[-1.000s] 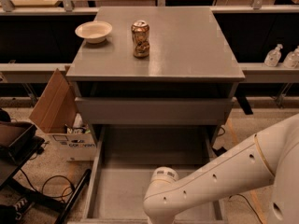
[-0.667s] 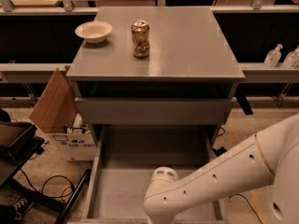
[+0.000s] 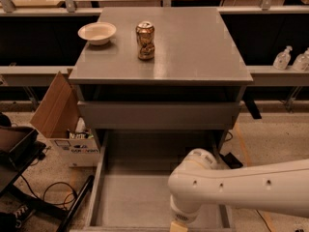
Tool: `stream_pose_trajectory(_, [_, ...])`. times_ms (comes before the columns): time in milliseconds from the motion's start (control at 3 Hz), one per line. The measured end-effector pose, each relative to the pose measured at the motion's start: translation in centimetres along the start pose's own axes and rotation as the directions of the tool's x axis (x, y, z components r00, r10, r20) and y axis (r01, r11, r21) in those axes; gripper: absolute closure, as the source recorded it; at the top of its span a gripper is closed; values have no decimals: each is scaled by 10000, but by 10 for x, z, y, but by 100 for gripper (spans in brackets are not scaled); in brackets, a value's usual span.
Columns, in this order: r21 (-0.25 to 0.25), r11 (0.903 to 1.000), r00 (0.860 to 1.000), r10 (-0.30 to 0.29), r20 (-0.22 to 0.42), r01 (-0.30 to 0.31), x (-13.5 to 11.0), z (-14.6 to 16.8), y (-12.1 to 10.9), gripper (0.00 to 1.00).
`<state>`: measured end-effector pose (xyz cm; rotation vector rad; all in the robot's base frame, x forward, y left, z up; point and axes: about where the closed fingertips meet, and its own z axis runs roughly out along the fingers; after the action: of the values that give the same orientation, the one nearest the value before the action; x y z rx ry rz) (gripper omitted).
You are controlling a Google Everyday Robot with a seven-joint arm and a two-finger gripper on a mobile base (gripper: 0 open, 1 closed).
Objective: Open middle drawer
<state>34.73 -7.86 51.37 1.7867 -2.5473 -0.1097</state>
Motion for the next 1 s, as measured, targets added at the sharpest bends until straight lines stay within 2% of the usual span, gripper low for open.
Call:
stream_pose_trajectory(333, [435,9883,9877,1434,620,-1462,35,-96,-35,0])
stream_pose_trajectory(667, [706,9891,9896,1237,740,-1289,57,-176,-63,0])
stream_pose_trajectory(1000, [1037,9946,9994,10,338,-45,72,-243,-94,0])
